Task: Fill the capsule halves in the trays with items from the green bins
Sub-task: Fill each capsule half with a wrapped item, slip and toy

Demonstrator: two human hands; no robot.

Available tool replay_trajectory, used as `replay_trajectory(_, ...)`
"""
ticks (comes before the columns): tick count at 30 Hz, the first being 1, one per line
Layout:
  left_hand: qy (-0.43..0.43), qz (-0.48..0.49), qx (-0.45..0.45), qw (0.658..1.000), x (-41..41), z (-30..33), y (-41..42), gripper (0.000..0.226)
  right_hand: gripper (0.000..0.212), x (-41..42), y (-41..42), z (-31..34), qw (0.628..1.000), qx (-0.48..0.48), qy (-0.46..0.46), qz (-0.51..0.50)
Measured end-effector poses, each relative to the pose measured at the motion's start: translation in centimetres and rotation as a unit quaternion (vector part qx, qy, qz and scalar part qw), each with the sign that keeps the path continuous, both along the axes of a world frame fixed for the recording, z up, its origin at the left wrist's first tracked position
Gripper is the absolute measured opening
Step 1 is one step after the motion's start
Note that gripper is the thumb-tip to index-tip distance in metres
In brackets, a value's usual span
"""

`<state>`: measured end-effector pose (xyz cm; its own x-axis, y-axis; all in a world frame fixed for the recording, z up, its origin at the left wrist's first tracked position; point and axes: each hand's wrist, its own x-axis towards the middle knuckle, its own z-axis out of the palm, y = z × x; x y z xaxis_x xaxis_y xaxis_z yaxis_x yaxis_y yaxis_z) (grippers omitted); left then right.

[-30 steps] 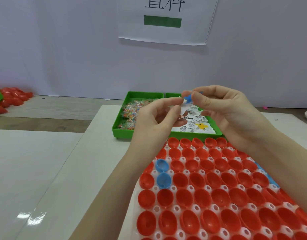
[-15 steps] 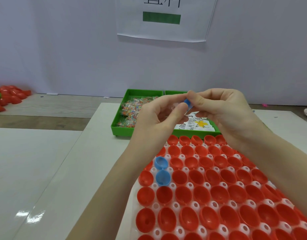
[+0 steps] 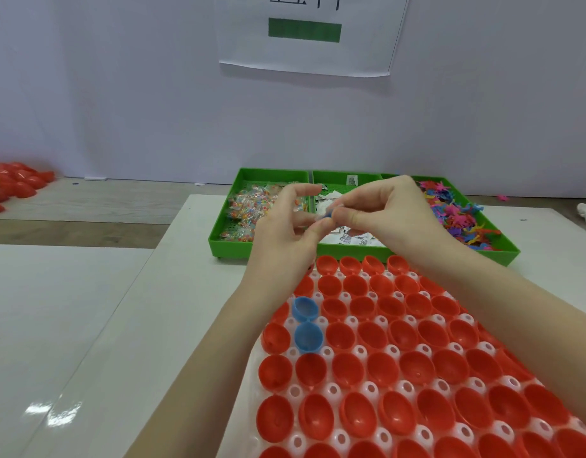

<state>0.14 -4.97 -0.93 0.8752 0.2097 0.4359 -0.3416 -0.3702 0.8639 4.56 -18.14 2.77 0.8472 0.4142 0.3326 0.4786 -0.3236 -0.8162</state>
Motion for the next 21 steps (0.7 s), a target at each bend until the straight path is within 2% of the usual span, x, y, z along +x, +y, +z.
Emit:
replay_trajectory(2, 0.017, 0.025, 0.045, 0.999, 0.4, -0.4, 0.3, 0.027, 0.022, 0.9, 0.1, -0.9, 0.999, 0.019, 0.035, -0.014)
replay_trajectory(5, 0.055, 0.065, 0.188, 0.978, 1.0, -1.2, 1.0, 0.046, 0.012, 2.0, 0.3, -2.3, 0.998, -0.016, 0.052, -0.044)
replay_trajectory(7, 0.098, 0.052, 0.296, 0.949, 1.5, -1.7, 1.3, 0.055, 0.005, 2.5, 0.4, -3.2, 0.996, -0.065, 0.046, -0.05)
replay_trajectory(12, 0.134, -0.007, 0.416, 0.899, 3.1, -2.6, 1.1, 0.064, 0.006, 3.0, 0.6, -4.5, 0.99, -0.136, 0.01, -0.035)
replay_trajectory(15, 0.151, -0.018, 0.441, 0.885, 3.9, -2.9, 1.0, 0.064, 0.007, 3.1, 0.8, -5.1, 0.985, -0.172, -0.013, -0.026)
replay_trajectory(21, 0.156, -0.02, 0.431, 0.889, 4.4, -3.4, 1.2, 0.065, 0.011, 3.2, 0.7, -5.5, 0.97, -0.238, -0.058, 0.001)
